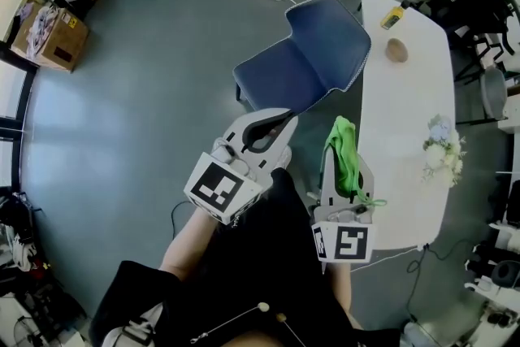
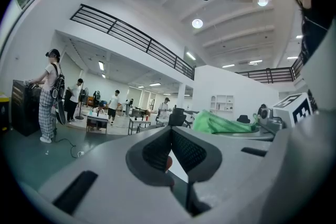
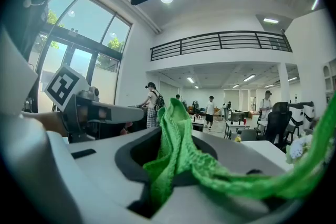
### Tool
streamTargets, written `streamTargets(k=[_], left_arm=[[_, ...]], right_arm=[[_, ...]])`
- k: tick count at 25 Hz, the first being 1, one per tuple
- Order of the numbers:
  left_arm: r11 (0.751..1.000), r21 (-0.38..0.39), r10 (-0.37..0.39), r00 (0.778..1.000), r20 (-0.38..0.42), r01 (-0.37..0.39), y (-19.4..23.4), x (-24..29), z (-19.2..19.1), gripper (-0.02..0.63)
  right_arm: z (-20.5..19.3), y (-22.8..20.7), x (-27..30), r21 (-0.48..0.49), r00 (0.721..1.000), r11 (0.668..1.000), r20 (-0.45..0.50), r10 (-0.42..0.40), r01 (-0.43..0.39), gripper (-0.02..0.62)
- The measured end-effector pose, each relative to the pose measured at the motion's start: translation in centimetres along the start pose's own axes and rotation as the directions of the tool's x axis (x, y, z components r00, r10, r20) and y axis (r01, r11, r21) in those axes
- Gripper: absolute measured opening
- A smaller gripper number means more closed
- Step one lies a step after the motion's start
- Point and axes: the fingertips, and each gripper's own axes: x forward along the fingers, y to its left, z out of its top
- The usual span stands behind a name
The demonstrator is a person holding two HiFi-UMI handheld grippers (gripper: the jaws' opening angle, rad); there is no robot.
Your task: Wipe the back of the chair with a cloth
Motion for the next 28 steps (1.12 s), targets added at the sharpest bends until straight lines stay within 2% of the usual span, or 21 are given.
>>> streamTargets(k=[8,12,18,24,28], left_arm=[[0.998,-0.001,0.063,0.998,-0.011,-0.063,4.2,3.7,-0.1,0.002],[0.996,0.011,0.087,0.996,-0.013,-0.087,5.9,6.5,0.3,0.002],[0.994,-0.015,0.110,0.994,-0.020,-0.111,8.5,11.2,0.3,0.002],[0.989,-0.031,0.141,0.989,-0.053,-0.142,10.3,14.9,-0.8,0.002],[0.984,-0.045,0.168,0.982,-0.082,-0.172,11.6,15.9,-1.2,0.002]], right_arm=[[-0.4,-2.4,5.5,0.003,0.999,0.999,-0.003,0.052,-0.052,0.043],[-0.7,-4.6,8.8,0.000,0.997,0.997,-0.012,0.076,-0.076,0.043],[-1.2,-8.7,13.3,-0.005,0.995,0.996,-0.025,0.093,-0.093,0.043],[-3.1,-13.0,17.0,0.027,0.994,0.996,-0.059,0.090,-0.088,0.043],[-4.9,-14.2,19.5,0.044,0.989,0.993,-0.101,0.110,-0.106,0.043]])
